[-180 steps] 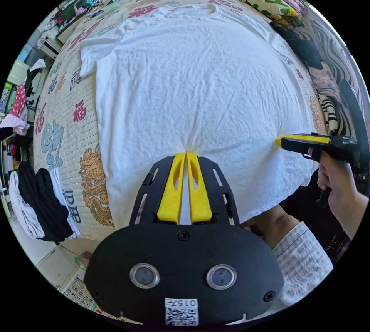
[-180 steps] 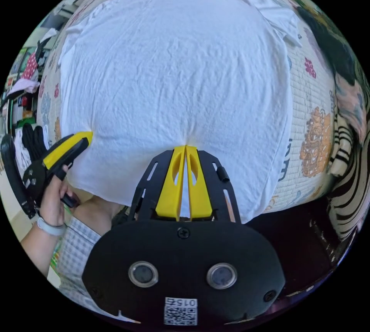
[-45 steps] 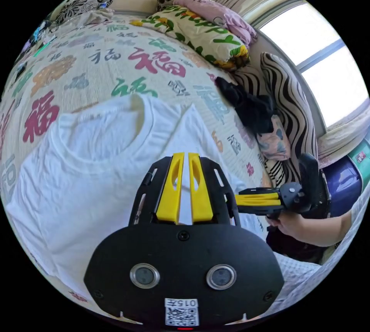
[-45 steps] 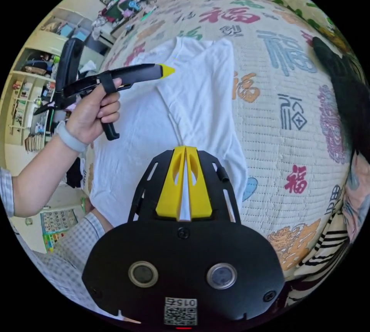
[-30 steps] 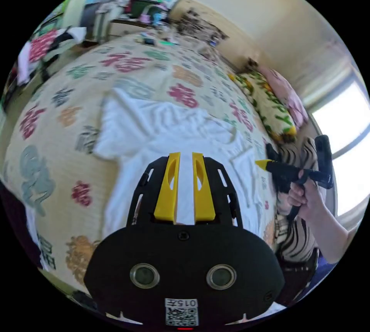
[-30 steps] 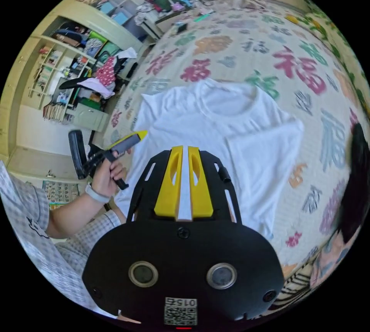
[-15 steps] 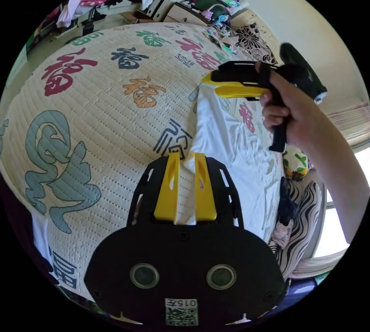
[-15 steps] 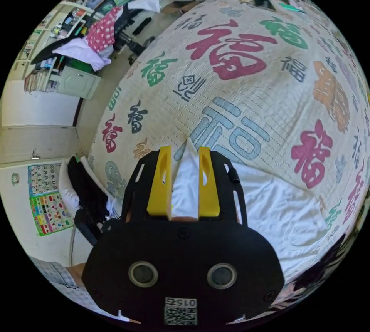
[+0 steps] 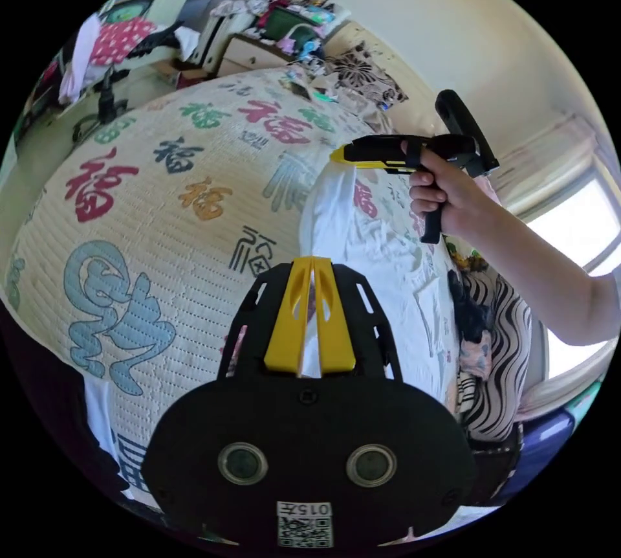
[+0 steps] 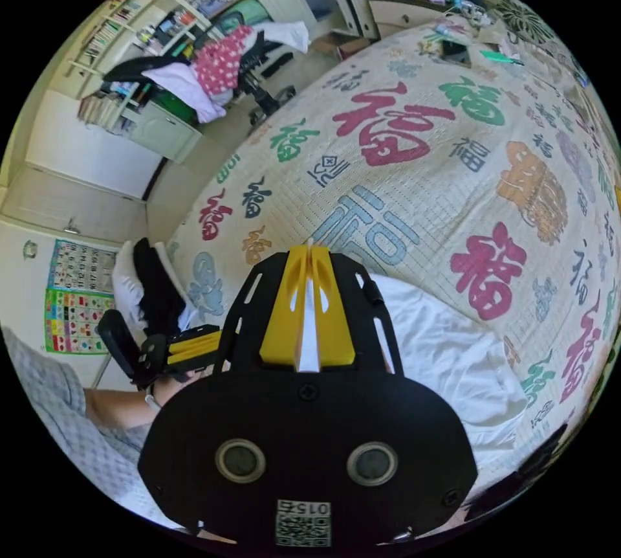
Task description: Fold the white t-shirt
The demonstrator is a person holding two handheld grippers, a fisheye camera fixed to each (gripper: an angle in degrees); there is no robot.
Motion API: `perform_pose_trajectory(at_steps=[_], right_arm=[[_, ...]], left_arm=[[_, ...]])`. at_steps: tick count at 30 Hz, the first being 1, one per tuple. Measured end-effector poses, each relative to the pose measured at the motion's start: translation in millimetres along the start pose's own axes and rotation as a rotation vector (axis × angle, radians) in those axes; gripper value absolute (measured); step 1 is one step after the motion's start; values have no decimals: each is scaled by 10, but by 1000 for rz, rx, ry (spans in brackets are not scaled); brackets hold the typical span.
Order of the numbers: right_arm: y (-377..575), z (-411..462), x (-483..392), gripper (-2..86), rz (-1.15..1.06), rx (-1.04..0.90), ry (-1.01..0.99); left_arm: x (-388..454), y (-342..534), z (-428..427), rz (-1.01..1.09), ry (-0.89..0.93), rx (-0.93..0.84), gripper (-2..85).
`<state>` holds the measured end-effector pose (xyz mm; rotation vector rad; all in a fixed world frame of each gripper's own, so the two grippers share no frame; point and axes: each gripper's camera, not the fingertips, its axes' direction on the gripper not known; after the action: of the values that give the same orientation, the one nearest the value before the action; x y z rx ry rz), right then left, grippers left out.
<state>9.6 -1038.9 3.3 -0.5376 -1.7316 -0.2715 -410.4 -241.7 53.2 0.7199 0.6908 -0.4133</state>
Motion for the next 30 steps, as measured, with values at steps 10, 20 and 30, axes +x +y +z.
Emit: perform_pose_trajectory(at_steps=[10,20,30], right_arm=[[1132,-522,952,1,309,67,13],[1184,-871,968,9,346,113,28],[1080,-665,722,-10,319,-159,40]], left_arm=[[1076,626,482,220,21,-167,-8],[1273,566,552,274,62,-194,-8],[1199,493,1248,278,39,-337,-8]])
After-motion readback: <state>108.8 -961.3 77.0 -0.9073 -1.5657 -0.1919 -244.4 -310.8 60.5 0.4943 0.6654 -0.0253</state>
